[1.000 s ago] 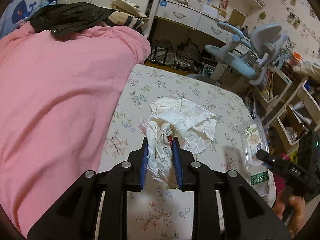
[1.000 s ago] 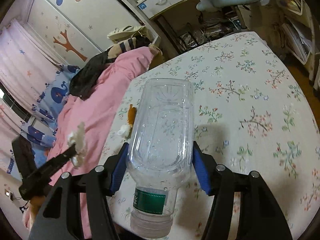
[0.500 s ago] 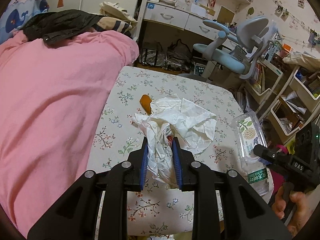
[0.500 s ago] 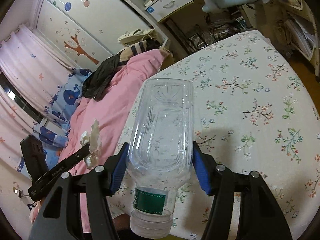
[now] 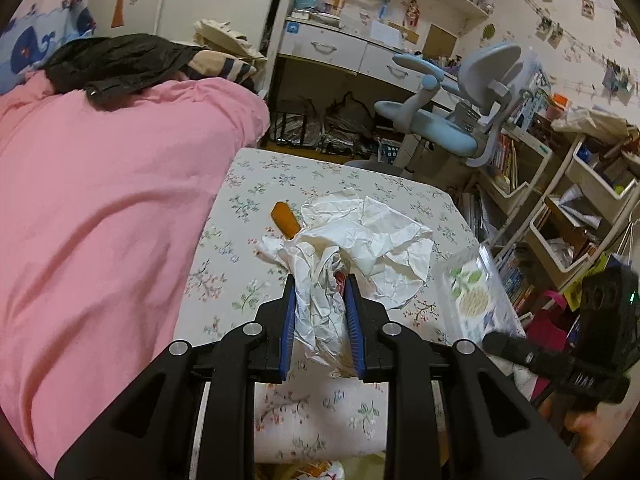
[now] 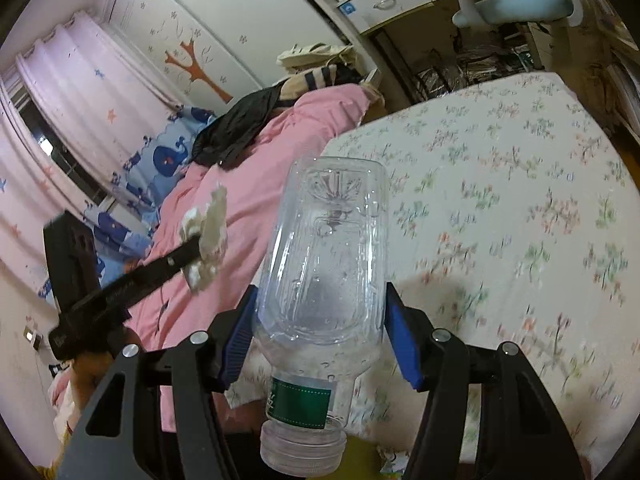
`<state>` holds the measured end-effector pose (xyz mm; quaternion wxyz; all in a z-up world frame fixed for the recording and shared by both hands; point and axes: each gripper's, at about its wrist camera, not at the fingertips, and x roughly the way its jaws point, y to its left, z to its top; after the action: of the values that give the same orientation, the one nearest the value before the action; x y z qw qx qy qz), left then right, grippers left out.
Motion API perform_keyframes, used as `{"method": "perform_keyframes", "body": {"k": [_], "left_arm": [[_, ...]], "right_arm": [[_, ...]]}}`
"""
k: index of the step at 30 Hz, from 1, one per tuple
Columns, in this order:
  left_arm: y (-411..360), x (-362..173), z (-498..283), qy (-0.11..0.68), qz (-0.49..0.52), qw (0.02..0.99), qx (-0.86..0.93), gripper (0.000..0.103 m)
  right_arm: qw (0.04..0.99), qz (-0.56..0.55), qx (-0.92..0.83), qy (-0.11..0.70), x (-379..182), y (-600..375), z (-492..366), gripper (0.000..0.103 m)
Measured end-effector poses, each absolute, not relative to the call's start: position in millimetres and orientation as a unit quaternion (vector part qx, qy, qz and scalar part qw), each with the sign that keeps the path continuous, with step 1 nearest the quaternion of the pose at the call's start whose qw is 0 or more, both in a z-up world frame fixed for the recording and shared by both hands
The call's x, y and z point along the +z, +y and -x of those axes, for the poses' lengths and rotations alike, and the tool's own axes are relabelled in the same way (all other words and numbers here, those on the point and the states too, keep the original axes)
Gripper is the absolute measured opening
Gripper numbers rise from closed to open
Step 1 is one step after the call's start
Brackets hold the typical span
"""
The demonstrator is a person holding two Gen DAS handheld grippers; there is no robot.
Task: Collect trash
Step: 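Lift the tissue and bottle and carry them toward the yellow bowl, then open the right tool over the yellow bowl while the left tool releases its tissue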
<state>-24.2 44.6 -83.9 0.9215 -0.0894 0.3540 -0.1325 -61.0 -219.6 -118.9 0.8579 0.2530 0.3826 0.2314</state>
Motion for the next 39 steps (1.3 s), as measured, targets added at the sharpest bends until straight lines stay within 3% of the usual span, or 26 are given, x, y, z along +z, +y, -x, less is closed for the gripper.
{"method": "perform_keyframes", "body": {"k": [22,39], "left_arm": [[63,-99,99,0.364,0.113,0.916,-0.129,0.022],[37,-113,143,0.371,0.099,0.909,-0.162,0.022]], "right_arm": [[0.853,-0.182,0.23,0.433,-161,-162,164,0.06],[0.831,-0.088,0.217,0.505,-200,-127,178,0.06]]}}
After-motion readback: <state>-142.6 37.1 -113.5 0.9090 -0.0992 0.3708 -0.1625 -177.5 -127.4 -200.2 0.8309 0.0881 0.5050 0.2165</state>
